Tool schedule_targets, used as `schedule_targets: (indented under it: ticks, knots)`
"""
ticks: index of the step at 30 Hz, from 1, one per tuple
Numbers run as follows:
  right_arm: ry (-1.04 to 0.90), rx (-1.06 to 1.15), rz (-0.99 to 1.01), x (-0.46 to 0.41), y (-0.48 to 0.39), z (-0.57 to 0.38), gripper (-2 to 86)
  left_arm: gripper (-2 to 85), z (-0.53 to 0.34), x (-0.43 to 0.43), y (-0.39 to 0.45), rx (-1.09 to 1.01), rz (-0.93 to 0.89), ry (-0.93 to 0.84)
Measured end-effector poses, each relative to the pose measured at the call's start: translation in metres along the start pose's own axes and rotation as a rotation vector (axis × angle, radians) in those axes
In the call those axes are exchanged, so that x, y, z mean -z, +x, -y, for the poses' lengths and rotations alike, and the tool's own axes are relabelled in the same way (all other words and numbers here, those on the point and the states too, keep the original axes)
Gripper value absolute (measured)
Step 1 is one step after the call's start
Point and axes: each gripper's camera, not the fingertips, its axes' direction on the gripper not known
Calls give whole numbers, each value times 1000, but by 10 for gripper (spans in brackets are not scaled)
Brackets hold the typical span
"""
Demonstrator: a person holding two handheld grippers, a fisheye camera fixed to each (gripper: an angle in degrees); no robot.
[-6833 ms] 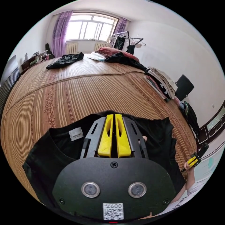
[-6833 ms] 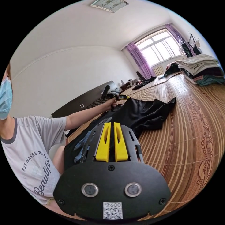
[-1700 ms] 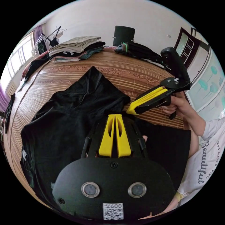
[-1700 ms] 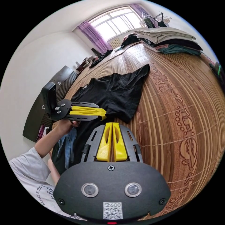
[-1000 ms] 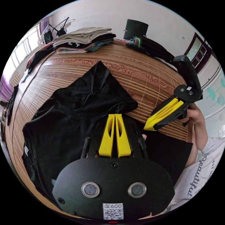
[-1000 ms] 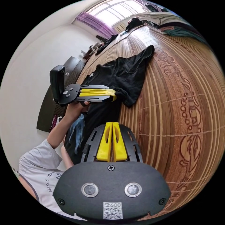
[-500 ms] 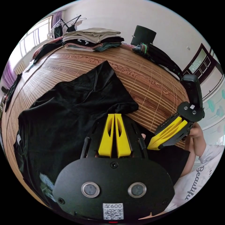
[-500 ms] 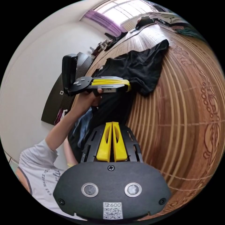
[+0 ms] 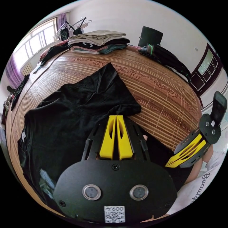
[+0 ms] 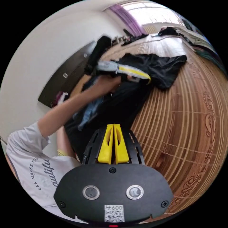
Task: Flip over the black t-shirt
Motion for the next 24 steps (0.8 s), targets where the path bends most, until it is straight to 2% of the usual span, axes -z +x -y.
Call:
schedule_targets:
  ticks: [6, 8, 10, 13, 15, 17, 19, 24]
  knots:
    - [28, -155, 49, 42, 59, -32, -9, 2, 8, -12, 50, 10, 43, 6]
    - [57, -191, -1, 57, 70, -48, -9, 3, 14, -16, 69, 9, 48, 6]
    - [95, -150, -38, 63, 65, -53, -9, 3, 19, -18, 82, 10, 46, 7]
    - [173, -7, 117, 63, 51, -46, -9, 2, 30, -22, 112, 1, 64, 8]
    - [112, 84, 227, 45, 42, -34, -9, 2, 37, -23, 136, -14, 97, 9]
    - [-95, 143, 252, 4, 40, -22, -9, 2, 48, -26, 177, -46, 168, 7]
    - [-202, 201, 277, -13, 46, -25, -9, 2, 58, -27, 204, -53, 210, 4]
    - [-207, 197, 378, 12, 95, -55, -9, 1, 89, -23, 257, -53, 238, 5]
